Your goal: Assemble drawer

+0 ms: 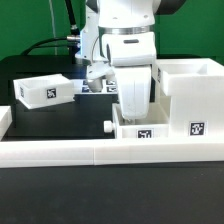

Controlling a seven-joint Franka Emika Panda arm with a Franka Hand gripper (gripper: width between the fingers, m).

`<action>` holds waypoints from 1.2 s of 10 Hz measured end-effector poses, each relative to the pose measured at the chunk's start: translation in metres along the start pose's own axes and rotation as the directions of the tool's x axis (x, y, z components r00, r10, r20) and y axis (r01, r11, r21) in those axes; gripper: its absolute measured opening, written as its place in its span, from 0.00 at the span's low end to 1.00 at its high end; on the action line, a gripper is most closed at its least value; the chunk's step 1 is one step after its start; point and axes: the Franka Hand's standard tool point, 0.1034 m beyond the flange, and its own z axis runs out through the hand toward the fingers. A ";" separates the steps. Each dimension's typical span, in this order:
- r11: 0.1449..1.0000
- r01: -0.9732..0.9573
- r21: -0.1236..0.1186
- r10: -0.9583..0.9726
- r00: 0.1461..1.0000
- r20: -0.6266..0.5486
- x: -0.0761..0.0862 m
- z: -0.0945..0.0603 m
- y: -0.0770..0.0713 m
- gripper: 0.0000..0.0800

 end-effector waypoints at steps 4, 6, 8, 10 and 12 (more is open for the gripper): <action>1.000 -0.010 0.002 0.010 1.000 0.013 -0.001 0.000 0.000 0.05; 1.000 -0.010 0.002 0.010 1.000 0.013 -0.001 0.000 0.000 0.05; 1.000 0.007 0.008 -0.007 1.000 0.015 0.006 0.000 0.000 0.05; 1.000 0.009 0.016 -0.009 1.000 0.020 0.009 -0.001 0.001 0.05; 1.000 -0.003 0.018 0.003 1.000 0.028 0.008 -0.001 0.001 0.05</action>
Offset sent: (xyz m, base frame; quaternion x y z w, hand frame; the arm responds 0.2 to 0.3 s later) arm 0.0000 0.0000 0.0000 0.0000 0.0000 0.0000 1.0000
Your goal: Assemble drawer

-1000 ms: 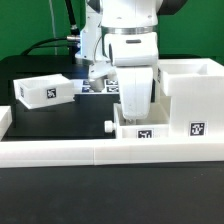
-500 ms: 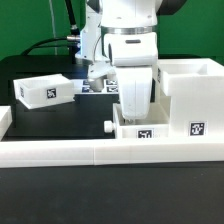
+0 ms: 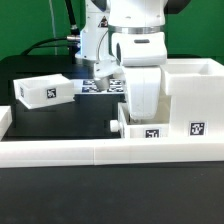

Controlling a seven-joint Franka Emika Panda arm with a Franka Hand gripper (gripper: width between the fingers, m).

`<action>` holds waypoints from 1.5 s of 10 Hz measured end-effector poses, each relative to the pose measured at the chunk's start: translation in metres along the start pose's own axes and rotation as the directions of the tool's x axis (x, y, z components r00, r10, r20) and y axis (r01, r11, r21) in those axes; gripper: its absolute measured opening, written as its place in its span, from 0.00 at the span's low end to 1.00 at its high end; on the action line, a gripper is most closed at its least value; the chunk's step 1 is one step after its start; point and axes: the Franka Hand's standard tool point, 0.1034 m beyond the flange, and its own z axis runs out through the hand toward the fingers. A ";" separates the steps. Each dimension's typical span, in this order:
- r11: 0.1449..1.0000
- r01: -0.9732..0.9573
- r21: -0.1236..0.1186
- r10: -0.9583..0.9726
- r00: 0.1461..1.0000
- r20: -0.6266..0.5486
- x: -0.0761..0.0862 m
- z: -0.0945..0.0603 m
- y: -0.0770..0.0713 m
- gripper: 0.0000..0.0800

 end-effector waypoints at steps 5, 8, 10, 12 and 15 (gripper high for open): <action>1.000 -0.027 -0.012 0.027 1.000 0.000 -0.002 -0.007 0.004 0.33; 0.998 -0.064 -0.013 0.064 0.998 0.010 -0.002 -0.027 0.007 0.74; 0.998 -0.063 -0.032 0.063 0.998 0.016 -0.005 -0.048 0.014 0.80; 0.997 -0.063 -0.044 0.064 0.998 0.021 -0.024 -0.058 0.020 0.81; 0.998 -0.030 -0.047 0.031 0.999 0.022 -0.055 -0.060 0.032 0.81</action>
Offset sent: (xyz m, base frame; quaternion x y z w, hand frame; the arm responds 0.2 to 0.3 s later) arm -0.0021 -0.0032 0.0124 -0.0080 0.0106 0.0493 0.9987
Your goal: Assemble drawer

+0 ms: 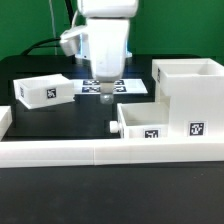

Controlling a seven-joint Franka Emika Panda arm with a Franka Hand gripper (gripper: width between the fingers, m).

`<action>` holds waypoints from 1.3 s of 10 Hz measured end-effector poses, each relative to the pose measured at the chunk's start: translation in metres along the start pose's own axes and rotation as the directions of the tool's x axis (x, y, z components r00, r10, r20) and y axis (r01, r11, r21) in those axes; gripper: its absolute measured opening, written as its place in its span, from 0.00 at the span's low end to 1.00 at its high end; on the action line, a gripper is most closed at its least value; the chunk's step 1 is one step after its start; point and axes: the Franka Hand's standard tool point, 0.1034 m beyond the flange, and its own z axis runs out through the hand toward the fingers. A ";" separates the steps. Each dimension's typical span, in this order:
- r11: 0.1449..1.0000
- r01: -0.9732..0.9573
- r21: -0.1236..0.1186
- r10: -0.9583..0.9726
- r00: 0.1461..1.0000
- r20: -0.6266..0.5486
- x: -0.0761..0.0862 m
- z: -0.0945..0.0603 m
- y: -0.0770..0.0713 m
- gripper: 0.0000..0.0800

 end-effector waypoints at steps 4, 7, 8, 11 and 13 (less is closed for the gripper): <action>1.000 0.020 0.007 -0.019 0.991 -0.131 -0.021 0.022 0.004 0.81; 0.999 0.026 0.025 -0.019 0.974 -0.227 -0.027 0.046 -0.004 0.81; 0.999 0.023 0.031 -0.015 0.972 -0.234 -0.017 0.050 -0.005 0.81; 0.999 0.052 0.006 -0.049 0.973 -0.225 0.005 0.051 -0.001 0.81; 0.999 0.051 -0.017 -0.053 0.975 -0.214 0.009 0.053 -0.002 0.81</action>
Offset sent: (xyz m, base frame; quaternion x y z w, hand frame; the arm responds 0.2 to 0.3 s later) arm 0.0188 0.0241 -0.0169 -0.0010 0.2342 0.0064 0.9722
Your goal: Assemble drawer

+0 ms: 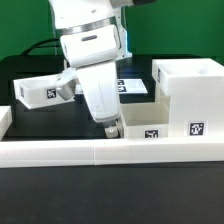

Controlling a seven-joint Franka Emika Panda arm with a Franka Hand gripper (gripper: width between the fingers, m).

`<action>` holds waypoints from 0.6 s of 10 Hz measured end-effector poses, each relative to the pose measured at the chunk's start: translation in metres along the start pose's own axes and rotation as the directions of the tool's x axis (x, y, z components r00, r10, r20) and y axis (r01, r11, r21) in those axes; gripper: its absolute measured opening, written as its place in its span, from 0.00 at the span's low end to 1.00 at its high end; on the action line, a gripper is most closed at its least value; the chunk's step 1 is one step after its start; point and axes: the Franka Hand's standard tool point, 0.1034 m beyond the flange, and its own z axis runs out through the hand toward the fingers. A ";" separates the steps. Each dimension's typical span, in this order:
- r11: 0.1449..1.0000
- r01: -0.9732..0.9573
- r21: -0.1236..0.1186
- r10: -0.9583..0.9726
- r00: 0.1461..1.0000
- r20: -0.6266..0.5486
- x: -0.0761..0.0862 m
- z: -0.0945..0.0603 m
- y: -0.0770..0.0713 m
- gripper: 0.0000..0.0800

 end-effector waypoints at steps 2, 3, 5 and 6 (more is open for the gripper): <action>1.000 -0.002 0.000 0.002 1.000 0.000 -0.001 0.000 0.000 0.81; 1.000 0.007 0.001 -0.007 1.000 -0.002 0.001 0.001 0.000 0.81; 1.000 0.029 0.003 -0.029 1.000 -0.011 0.016 0.003 0.008 0.81; 0.999 0.036 0.006 -0.036 0.999 -0.013 0.021 0.003 0.010 0.81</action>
Offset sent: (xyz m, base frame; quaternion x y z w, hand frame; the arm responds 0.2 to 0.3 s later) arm 0.0134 0.0282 -0.0024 -0.0124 0.0431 -0.0762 0.9961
